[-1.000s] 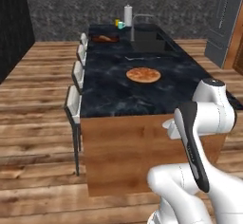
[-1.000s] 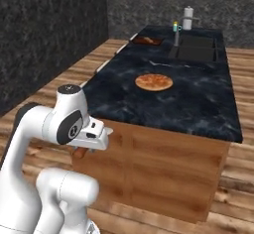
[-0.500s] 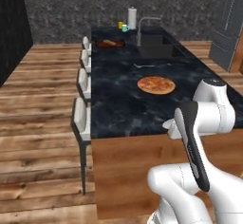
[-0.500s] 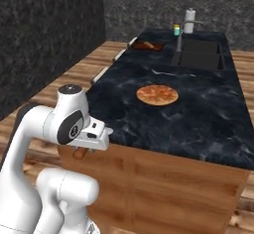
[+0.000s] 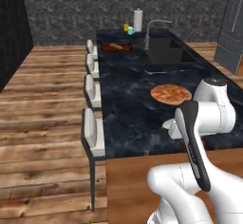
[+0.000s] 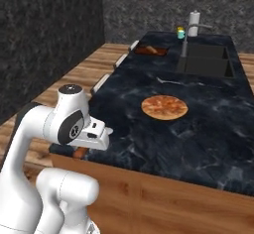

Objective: Take the pizza cutter from the drawer on the left and place it on the dining counter for cutting.

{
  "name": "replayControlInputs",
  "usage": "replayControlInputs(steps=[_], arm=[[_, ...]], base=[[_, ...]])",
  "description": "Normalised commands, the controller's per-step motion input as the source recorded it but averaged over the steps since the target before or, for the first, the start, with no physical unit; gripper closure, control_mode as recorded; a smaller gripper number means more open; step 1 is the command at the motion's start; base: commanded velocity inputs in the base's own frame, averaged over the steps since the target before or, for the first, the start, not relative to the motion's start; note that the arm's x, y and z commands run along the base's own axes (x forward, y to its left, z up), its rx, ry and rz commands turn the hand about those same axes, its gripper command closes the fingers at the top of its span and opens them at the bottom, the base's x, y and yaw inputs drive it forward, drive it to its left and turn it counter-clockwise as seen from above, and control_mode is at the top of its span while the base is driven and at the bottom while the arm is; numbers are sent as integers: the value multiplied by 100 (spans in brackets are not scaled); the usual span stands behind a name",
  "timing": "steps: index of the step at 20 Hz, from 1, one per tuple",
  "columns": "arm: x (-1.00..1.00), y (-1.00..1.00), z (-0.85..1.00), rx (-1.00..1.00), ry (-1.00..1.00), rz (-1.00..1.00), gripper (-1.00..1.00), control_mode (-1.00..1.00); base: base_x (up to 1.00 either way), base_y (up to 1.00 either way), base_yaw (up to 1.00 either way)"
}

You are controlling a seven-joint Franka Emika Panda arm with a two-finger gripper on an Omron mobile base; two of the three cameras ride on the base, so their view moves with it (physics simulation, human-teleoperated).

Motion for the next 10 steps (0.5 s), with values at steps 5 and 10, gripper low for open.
replayControlInputs(steps=[5, 10], arm=[[0, 0, 0, 0, 0, 0, 100, 100], [0, 0, 0, 0, 0, 0, 100, 100]], base=[[35, 8, -18], [38, 28, -18]])
